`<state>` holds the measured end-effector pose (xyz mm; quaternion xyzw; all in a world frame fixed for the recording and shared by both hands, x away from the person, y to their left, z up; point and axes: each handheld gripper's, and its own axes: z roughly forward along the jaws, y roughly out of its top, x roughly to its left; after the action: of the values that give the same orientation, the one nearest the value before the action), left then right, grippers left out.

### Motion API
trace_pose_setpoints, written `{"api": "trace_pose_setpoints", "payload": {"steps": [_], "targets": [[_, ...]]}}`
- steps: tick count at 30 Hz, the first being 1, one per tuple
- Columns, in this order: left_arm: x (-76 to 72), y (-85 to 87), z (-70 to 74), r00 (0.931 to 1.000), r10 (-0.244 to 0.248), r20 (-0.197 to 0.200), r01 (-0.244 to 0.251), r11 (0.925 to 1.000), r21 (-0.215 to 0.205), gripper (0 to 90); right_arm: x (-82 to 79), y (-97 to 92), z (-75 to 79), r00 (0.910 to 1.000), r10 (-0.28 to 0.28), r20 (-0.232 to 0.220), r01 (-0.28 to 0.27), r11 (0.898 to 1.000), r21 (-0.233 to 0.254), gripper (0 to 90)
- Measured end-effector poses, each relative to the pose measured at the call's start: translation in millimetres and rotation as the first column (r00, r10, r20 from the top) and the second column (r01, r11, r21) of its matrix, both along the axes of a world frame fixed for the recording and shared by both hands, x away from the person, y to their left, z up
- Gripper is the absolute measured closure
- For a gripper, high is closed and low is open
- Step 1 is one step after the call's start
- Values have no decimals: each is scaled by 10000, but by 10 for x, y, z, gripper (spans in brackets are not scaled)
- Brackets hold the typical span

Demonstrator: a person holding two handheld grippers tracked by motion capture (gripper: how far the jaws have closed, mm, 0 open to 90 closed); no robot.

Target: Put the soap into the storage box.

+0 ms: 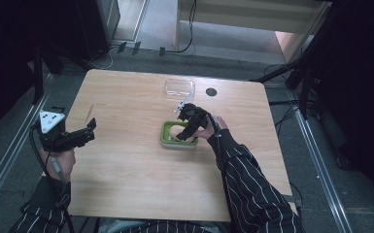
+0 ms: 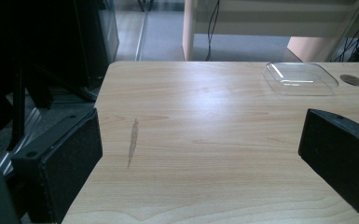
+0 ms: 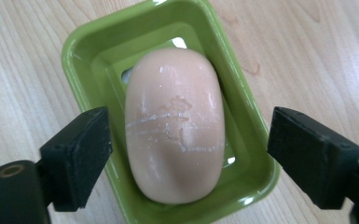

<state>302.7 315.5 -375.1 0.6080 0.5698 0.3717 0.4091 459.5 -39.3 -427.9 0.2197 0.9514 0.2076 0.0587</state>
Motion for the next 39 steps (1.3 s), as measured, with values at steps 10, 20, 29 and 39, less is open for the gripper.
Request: {"api": "trace_pose_setpoints", "payload": {"steps": [10,20,29,39], "targets": [[2,-8,-2,10000,-30,-45,30,10000,12,0,-138,-128,225,9971,-608,459,596,9978,273,62],[7,-11,-8,10000,-62,-71,62,10000,8,0,-292,-333,387,9902,-1223,674,1199,9920,384,42],[8,-18,-8,9999,-37,-109,38,10000,45,0,-462,-539,499,9821,-1660,891,1623,9856,471,41],[9,-20,-10,9999,-82,-122,83,9999,84,0,-635,-746,534,9722,-2094,1051,2057,9776,451,41]]}}
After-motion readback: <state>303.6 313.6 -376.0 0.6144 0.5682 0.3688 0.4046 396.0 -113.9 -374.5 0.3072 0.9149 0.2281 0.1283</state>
